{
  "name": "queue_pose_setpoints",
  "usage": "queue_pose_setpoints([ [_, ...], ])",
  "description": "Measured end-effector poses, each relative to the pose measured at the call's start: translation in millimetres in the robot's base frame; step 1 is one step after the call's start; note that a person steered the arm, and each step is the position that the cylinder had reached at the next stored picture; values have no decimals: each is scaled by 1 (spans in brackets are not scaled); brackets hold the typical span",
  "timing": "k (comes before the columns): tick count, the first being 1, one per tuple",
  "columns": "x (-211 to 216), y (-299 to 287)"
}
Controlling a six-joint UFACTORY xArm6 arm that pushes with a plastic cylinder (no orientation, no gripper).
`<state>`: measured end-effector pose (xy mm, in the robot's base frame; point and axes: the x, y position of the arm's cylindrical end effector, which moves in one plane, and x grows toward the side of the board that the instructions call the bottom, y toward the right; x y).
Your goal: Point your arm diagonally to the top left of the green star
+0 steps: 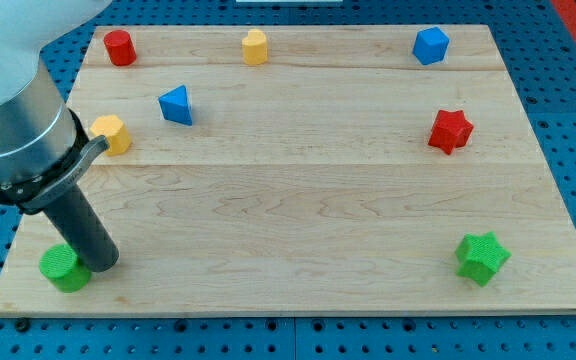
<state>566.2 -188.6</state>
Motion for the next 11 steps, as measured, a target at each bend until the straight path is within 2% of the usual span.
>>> queue_pose_setpoints([
  [3,-15,0],
  [5,-17,55],
  [7,-21,85],
  [11,-28,109],
])
